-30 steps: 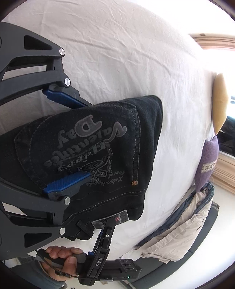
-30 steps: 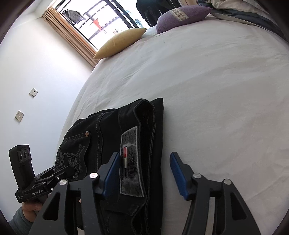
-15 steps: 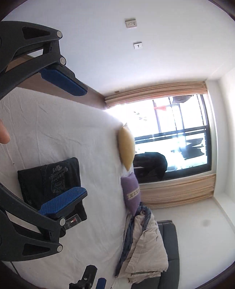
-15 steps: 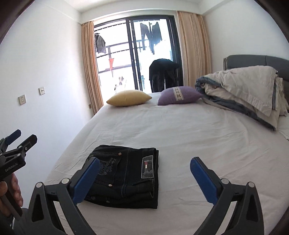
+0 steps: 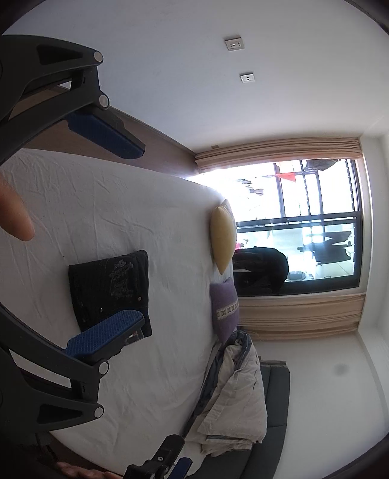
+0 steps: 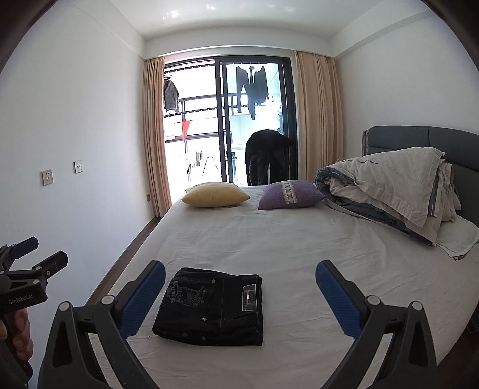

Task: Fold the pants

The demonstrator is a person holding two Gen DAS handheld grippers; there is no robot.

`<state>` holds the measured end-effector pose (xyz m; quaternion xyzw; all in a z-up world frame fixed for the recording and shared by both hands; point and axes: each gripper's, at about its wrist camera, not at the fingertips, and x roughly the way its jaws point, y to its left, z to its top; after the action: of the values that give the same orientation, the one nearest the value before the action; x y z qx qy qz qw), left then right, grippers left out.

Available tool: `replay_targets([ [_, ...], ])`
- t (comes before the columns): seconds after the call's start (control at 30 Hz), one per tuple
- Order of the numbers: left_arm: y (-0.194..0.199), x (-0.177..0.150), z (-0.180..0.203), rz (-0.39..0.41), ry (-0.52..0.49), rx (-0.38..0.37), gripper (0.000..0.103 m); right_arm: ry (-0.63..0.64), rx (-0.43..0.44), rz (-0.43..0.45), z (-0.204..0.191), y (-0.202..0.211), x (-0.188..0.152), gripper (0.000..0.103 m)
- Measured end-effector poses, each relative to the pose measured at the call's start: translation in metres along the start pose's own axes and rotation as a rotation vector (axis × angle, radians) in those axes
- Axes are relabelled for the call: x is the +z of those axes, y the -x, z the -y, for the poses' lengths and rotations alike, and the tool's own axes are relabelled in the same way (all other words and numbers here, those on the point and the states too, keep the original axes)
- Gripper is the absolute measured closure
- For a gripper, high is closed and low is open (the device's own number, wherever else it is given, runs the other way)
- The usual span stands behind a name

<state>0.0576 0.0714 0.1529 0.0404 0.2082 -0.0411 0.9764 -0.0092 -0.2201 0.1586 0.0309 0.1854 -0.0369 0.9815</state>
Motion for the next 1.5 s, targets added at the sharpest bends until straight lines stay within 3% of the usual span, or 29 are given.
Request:
replay_targets([
  [0.1,-0.013,-0.014,0.005,-0.098,0.010,0.003,0.000,-0.008,-0.018,-0.070,-0.004,-0.006,-0.012,0.000],
  [0.3,-0.054,-0.045,0.027,-0.281,0.039,-0.091,0.000,-0.071,-0.042,-0.221,-0.006,-0.021,-0.042,0.000],
  [0.57,-0.075,-0.065,0.034,-0.382,0.061,-0.112,0.000,-0.046,-0.053,-0.288,-0.013,-0.032,-0.055,0.000],
  [1.5,-0.091,-0.077,0.030,-0.418,0.056,-0.088,0.000,-0.041,-0.054,-0.333,-0.019,-0.038,-0.062,0.000],
])
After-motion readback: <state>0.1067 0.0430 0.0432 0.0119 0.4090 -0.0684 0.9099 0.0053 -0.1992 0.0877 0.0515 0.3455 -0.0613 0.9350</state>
